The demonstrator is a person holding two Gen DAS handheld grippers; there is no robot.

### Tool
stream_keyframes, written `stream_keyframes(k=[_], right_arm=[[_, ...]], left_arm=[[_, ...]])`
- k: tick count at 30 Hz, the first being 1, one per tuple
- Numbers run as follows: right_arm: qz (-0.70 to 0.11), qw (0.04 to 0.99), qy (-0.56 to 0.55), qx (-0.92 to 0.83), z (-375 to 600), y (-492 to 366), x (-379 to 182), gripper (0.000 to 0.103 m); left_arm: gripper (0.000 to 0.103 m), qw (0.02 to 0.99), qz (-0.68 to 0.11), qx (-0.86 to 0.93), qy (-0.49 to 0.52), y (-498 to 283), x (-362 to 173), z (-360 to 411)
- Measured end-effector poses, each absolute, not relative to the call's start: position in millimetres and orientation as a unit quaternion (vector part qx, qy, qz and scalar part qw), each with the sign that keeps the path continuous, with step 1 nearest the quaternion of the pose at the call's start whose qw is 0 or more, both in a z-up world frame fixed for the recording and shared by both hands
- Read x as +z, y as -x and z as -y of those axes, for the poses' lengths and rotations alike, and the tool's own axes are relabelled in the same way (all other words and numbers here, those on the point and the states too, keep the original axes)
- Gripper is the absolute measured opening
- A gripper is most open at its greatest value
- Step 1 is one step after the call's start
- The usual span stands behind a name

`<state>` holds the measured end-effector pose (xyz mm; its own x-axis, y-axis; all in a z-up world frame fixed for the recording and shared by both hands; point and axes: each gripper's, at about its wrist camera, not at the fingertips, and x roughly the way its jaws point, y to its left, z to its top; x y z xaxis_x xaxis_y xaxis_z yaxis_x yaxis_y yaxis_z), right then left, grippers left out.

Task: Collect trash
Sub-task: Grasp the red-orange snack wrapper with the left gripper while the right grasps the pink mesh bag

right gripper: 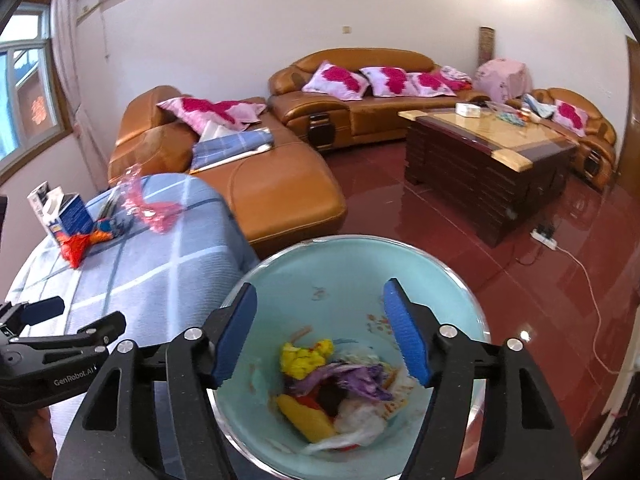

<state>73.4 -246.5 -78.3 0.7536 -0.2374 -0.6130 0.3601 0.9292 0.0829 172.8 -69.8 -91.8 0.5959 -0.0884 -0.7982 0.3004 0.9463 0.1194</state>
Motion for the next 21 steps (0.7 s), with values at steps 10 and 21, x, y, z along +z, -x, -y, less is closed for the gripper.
stream_keyframes(k=[10, 21], right_arm=[[-0.329, 0.940, -0.055, -0.069, 196.7, -159.5, -62.7, 0.064], [-0.370, 0.928, 0.030, 0.031, 153.9, -287.4, -79.0, 0.064]], left_arm=[[0.088, 0.896, -0.427, -0.027, -0.117, -242.3, -94.9, -5.5], [0.088, 0.900, -0.425, -0.008, -0.099, -342.2, -98.3, -25.7]])
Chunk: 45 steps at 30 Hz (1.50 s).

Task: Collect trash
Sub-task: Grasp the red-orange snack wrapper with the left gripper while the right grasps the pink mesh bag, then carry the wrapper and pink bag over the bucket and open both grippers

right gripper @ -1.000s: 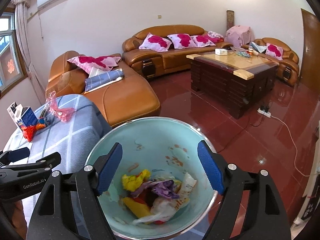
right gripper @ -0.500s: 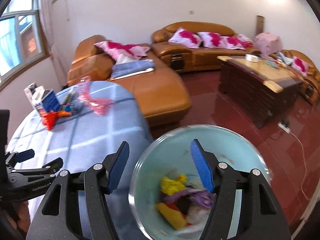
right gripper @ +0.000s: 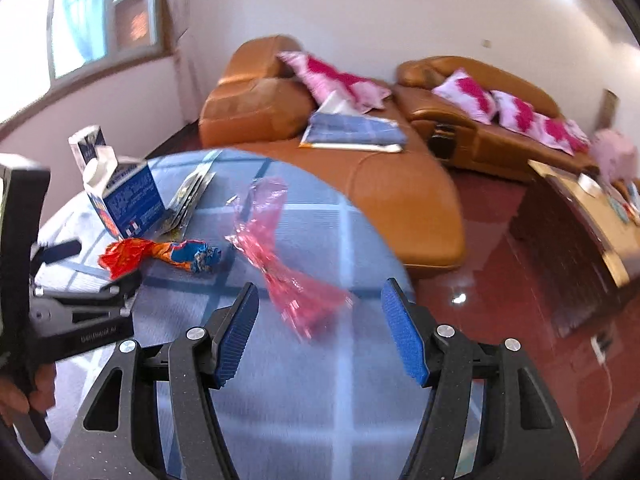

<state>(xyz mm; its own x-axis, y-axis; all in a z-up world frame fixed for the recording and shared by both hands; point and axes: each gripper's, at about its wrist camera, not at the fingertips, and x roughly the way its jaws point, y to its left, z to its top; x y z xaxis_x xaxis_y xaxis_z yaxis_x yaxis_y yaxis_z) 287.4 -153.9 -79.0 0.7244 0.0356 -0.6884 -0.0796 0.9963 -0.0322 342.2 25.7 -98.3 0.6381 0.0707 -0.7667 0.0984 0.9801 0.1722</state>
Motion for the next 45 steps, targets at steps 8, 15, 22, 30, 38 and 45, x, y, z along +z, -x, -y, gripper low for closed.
stream_keyframes(k=[8, 15, 22, 30, 38, 45], right_arm=[[-0.424, 0.902, 0.039, 0.068, 152.6, -330.4, -106.9, 0.036], [-0.408, 0.910, 0.006, 0.067, 157.6, -308.1, -99.0, 0.033], [-0.382, 0.922, -0.021, 0.053, 157.0, -260.3, -78.5, 0.033], [-0.350, 0.936, -0.044, 0.021, 163.0, -202.4, -62.9, 0.033], [-0.337, 0.940, -0.053, -0.032, 186.1, -139.7, -60.3, 0.033], [-0.335, 0.935, -0.075, -0.095, 229.0, -84.8, -59.6, 0.033]], left_arm=[[0.085, 0.898, -0.425, -0.017, -0.113, -369.9, -108.3, -13.8], [0.045, 0.897, -0.434, -0.020, -0.085, -360.7, -111.1, -18.6], [0.027, 0.897, -0.434, -0.040, -0.072, -337.8, -104.7, -22.8], [0.027, 0.904, -0.420, -0.061, -0.053, -278.8, -79.2, -36.4], [0.027, 0.907, -0.406, -0.091, -0.073, -218.0, -56.8, -4.7], [0.027, 0.899, -0.403, -0.139, -0.099, -172.8, -51.7, 48.4]])
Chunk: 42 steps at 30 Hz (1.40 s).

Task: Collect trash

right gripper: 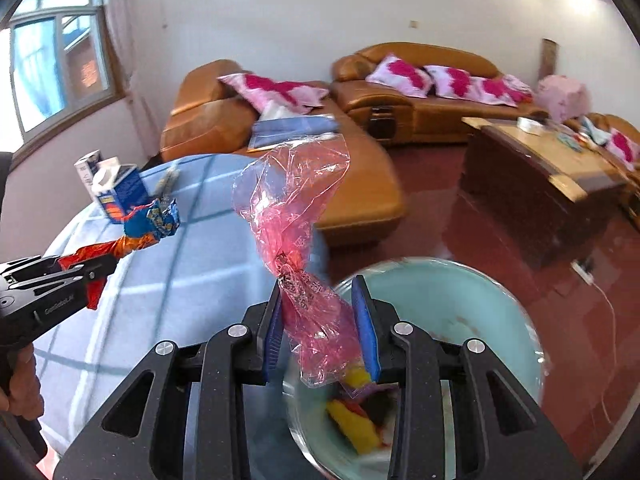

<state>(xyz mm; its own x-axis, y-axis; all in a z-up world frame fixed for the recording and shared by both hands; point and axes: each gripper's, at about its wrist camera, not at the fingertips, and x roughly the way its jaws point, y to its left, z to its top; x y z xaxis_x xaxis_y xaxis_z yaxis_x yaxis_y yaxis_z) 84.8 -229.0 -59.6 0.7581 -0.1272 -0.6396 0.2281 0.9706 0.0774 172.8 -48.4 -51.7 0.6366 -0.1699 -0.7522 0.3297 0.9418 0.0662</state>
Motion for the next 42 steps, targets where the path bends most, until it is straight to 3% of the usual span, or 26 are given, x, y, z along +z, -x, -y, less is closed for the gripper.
stream_keyframes(k=[22, 25, 26, 28, 32, 34, 38, 42], right_arm=[[-0.357, 0.904, -0.147, -0.182, 320.5, -27.3, -105.8, 0.037], [-0.355, 0.905, -0.158, -0.173, 323.4, -25.8, -107.8, 0.059], [-0.350, 0.906, -0.163, -0.172, 324.3, -23.7, -107.1, 0.061], [-0.347, 0.907, -0.164, -0.173, 325.8, -21.7, -104.4, 0.061], [-0.320, 0.912, -0.176, -0.184, 328.9, -9.7, -91.9, 0.061], [-0.301, 0.917, -0.180, -0.191, 328.6, -0.7, -82.9, 0.063], [-0.256, 0.926, -0.170, -0.217, 322.9, 19.0, -62.4, 0.075], [-0.211, 0.932, -0.155, -0.250, 313.0, 41.4, -44.8, 0.084]], left_arm=[[0.030, 0.872, -0.417, -0.193, -0.167, -125.9, -74.9, 182.8], [0.041, 0.871, -0.419, -0.195, -0.166, -127.1, -77.1, 190.7], [0.044, 0.873, -0.415, -0.197, -0.165, -126.9, -76.6, 191.4], [0.059, 0.874, -0.411, -0.205, -0.159, -124.4, -74.6, 191.7], [0.068, 0.878, -0.402, -0.218, -0.137, -118.3, -65.7, 187.3], [0.084, 0.885, -0.387, -0.223, -0.130, -111.3, -58.8, 182.4], [0.087, 0.897, -0.357, -0.227, -0.127, -95.6, -46.5, 173.7], [0.097, 0.907, -0.332, -0.232, -0.115, -78.4, -35.8, 160.7]])
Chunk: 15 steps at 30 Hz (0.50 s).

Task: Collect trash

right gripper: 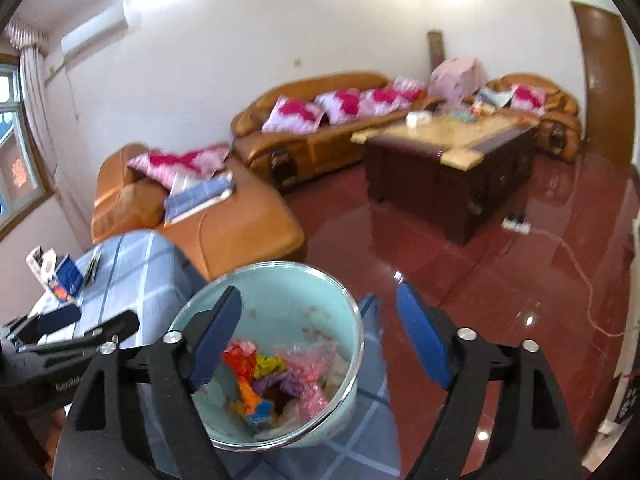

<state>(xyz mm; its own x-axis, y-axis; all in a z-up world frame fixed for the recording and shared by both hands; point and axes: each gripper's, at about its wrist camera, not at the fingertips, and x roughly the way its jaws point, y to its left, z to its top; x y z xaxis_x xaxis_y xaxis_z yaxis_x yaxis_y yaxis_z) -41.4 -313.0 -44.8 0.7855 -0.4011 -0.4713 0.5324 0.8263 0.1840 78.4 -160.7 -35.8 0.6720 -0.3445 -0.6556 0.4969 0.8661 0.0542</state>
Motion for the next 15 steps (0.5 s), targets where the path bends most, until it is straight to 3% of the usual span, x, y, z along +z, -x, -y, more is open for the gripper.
stream_keyframes(k=[15], right_arm=[[-0.167, 0.941, -0.129, -0.265, 287.2, 65.4, -20.2, 0.085]], left_arm=[[0.097, 0.928, -0.282, -0.216, -0.115, -49.3, -11.5, 126.7]])
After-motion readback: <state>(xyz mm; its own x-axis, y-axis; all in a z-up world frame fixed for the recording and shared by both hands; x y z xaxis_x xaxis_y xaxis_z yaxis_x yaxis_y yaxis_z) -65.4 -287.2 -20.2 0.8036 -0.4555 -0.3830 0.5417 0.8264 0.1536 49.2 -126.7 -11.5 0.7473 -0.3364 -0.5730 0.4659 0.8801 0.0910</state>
